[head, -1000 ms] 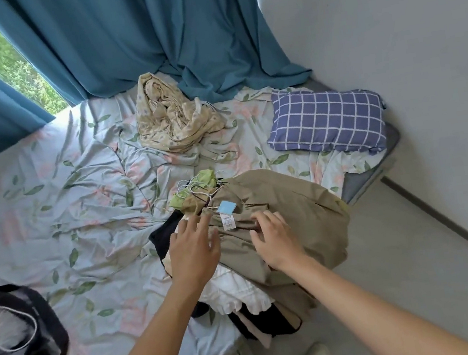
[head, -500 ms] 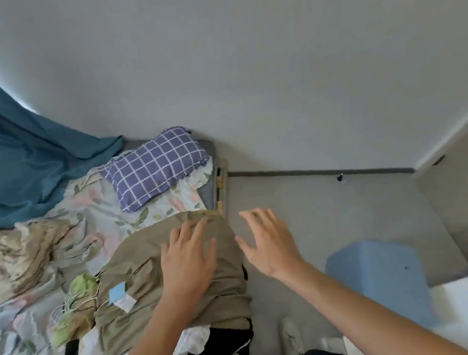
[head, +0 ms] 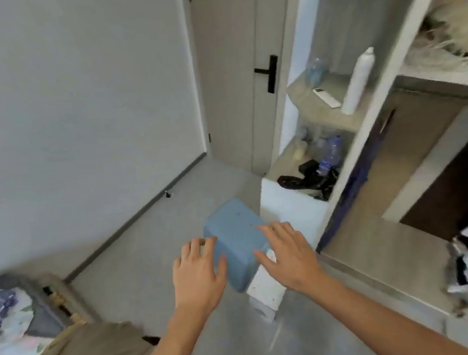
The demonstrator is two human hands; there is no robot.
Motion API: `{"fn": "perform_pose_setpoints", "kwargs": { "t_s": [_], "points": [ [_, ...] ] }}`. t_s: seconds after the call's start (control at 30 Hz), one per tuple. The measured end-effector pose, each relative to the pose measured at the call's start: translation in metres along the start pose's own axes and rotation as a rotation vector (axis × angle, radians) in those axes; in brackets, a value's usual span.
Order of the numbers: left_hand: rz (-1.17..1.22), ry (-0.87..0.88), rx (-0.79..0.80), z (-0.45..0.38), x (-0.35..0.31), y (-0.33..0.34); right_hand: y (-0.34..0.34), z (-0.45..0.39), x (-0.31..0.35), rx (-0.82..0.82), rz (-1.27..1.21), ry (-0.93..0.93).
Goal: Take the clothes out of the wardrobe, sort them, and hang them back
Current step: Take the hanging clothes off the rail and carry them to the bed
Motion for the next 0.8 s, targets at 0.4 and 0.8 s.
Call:
{"fn": "perform_pose_setpoints", "kwargs": {
  "t_s": [0.4, 0.8],
  "points": [
    [0.105, 0.444, 0.119, 0.046, -0.327, 0.075, -0.138, 0.225, -0.208, -0.245, 0.05, 0.414],
    [0.081, 0.625, 0.201, 0.097, -0.52, 0.136, -0.215, 0.352, -0.353, -0.367, 0.039, 0.641]
  ]
}}
Point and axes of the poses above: each hand's wrist, its own z-axis away from the middle knuckle, its own y-axis out of the palm, x = y × z, the point moved 5 cm from there along -z, towards the middle knuckle, and after that the axes turned 9 degrees about -y, right-handed, at the moved point
